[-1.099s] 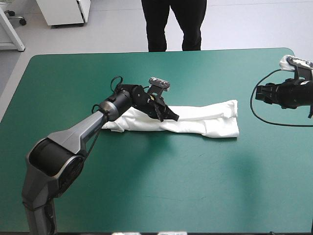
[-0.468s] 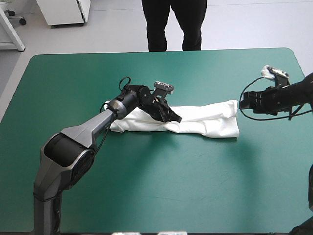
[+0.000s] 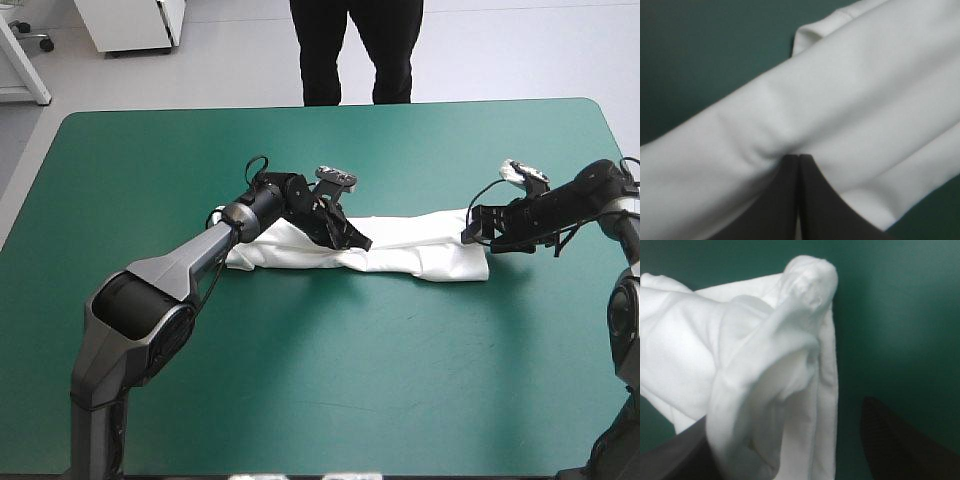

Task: Fold the cloth

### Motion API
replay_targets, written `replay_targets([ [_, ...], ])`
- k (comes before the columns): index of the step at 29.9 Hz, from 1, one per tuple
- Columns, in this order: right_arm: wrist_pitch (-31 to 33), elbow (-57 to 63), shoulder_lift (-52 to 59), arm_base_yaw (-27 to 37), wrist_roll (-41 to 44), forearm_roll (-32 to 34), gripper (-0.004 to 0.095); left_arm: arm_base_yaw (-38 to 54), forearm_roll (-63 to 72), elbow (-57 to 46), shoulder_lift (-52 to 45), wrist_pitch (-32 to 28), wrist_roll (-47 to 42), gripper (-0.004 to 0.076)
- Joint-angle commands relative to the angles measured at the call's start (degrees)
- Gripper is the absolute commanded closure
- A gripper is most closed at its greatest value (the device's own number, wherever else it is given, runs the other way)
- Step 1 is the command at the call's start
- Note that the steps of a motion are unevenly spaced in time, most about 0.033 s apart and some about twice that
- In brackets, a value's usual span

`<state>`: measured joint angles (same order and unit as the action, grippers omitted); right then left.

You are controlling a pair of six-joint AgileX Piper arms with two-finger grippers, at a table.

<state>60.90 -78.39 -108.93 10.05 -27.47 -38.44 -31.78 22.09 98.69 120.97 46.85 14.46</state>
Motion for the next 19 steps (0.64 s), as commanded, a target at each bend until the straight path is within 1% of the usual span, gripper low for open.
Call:
replay_targets([
  [1, 0.57, -1.58, 0.39, -0.59, -1.23, -2.61, 0.0277, -0.22, 1.07, 1.62, -3.20, 0.42, -0.26, 0.0733],
  [5, 1.78, -1.58, -2.02, -1.81, -2.25, -3.05, 0.0297, -0.22, 1.07, 1.75, -3.20, 0.42, -0.26, 0.0733],
  [8, 2.24, -1.58, -3.47, -3.01, -2.36, -3.07, 0.0382, -0.22, 1.07, 1.75, -3.20, 1.02, -0.26, 0.0733],
  [11, 2.41, -1.58, -4.77, -3.79, -2.36, -3.72, 0.0512, -0.22, 1.07, 2.28, -3.20, 1.42, -0.26, 0.0733],
  [12, 2.41, -1.58, -5.36, -3.94, -2.36, -3.92, 0.0577, -0.22, 1.07, 2.28, -3.43, 1.29, -0.26, 0.0733],
  [15, 2.41, -1.58, -6.29, -3.94, -2.50, -4.47, 0.0731, -0.22, 1.04, 2.28, -3.41, 1.40, -0.26, 0.0733],
  [18, 2.41, -1.58, -6.40, -3.94, -3.30, -4.57, 0.0922, -0.22, 1.04, 2.28, -3.41, 1.40, -0.36, 0.0733],
  [19, 2.57, -1.69, -6.40, -3.94, -3.42, -4.91, 0.0923, -0.22, 1.04, 2.28, -3.41, 1.29, -0.37, 0.0733],
])
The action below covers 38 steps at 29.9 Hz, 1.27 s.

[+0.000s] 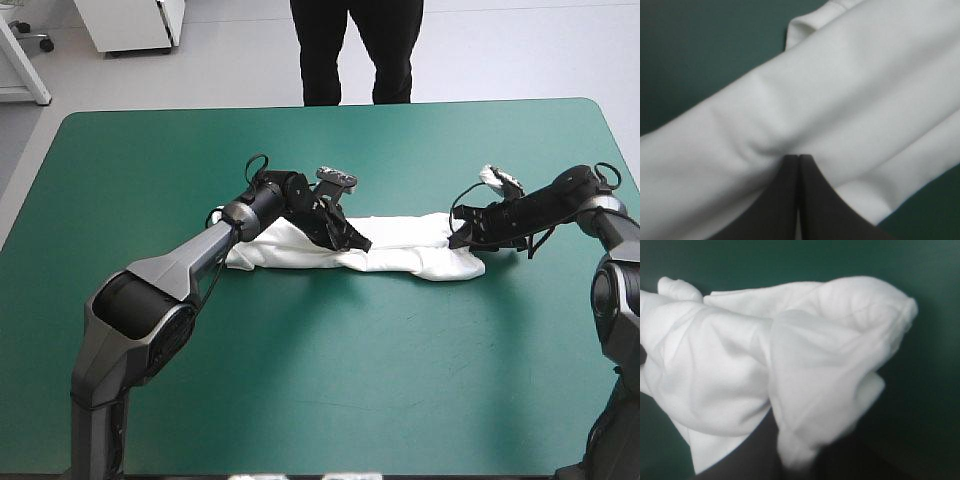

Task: Fold the cloth

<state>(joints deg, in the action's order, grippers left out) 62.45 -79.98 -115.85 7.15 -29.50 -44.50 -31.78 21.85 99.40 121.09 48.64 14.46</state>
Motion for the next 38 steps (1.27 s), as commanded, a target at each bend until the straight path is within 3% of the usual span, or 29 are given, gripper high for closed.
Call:
replay_targets([
  [1, 1.41, -0.22, 0.53, -0.94, -1.65, 0.54, 0.0925, -0.22, 1.28, 1.57, -3.53, -0.50, -0.37, 0.0733],
  [18, 8.78, -9.50, 11.92, -0.82, -1.11, -7.10, 0.0925, -0.11, -0.88, 1.57, -3.53, 0.86, -2.37, 0.0733],
  [32, 8.94, -14.68, 14.88, -0.82, 1.44, -7.46, 0.0925, -0.11, -0.64, 1.68, -3.53, 0.41, -2.37, 0.0733],
  [38, 8.94, -14.68, 14.88, -0.82, 1.44, -7.46, 0.0925, -0.11, -3.02, 7.03, -5.99, 0.61, -2.51, 0.0733],
])
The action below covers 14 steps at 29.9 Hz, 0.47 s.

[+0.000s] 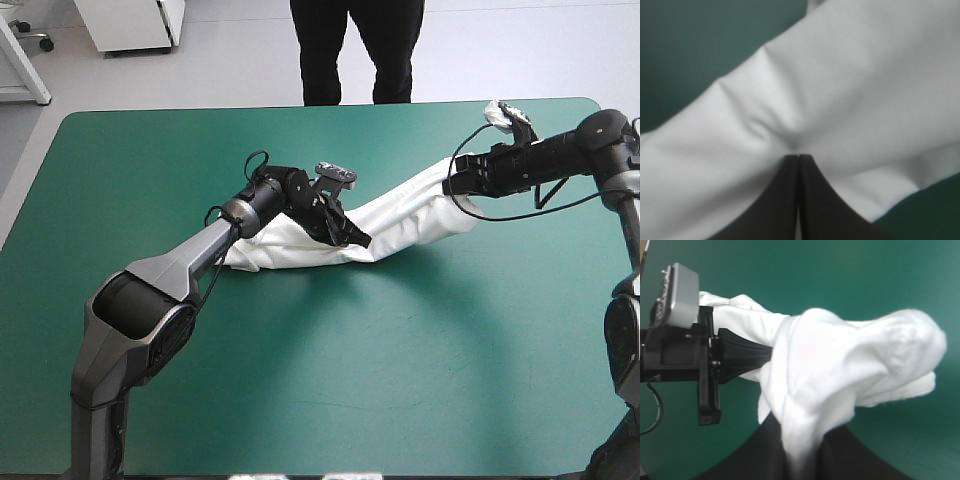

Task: Fold the cloth

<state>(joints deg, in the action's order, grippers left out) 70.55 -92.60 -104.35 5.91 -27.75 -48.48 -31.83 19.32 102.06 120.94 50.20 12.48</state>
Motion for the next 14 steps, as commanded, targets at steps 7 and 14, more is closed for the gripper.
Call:
replay_targets([
  [7, 0.84, -2.07, 3.38, -0.21, -0.31, -6.75, 0.0925, 0.03, -13.04, 11.55, -12.98, 6.38, -5.90, 0.0733],
  [14, 0.70, -3.80, 3.38, -5.74, 1.79, -9.37, 0.0924, 0.03, -21.02, 11.67, -25.67, 15.48, -8.75, 0.0733],
])
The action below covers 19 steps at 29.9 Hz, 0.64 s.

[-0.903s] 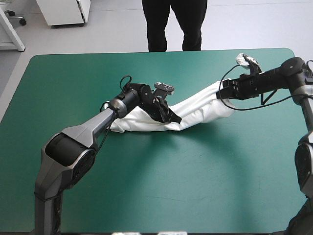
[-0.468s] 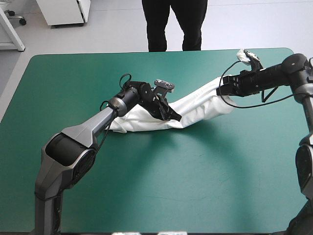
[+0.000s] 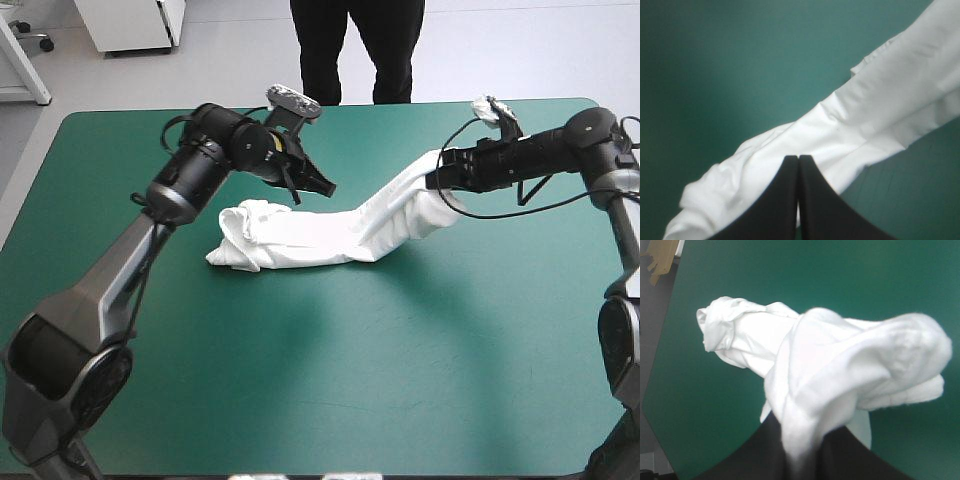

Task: Fold the cloth

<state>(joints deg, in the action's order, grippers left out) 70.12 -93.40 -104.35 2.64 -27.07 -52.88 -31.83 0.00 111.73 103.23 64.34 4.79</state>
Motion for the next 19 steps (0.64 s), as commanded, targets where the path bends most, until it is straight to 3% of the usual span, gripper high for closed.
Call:
replay_targets([
  [1, 0.34, -3.40, 3.38, -3.84, 1.62, -4.96, 0.0924, 0.03, -1.81, 2.00, -9.49, 2.10, -1.06, 0.0733],
  [8, -7.76, -6.93, 2.45, -13.26, 4.36, -4.85, 0.0924, 0.03, -2.40, 2.00, -20.64, 6.78, -1.15, 0.0733],
  [19, -11.53, -14.85, -9.19, -24.59, 4.75, -8.98, 0.0924, 0.03, -4.68, 2.00, -26.21, 9.46, -2.87, 0.0733],
])
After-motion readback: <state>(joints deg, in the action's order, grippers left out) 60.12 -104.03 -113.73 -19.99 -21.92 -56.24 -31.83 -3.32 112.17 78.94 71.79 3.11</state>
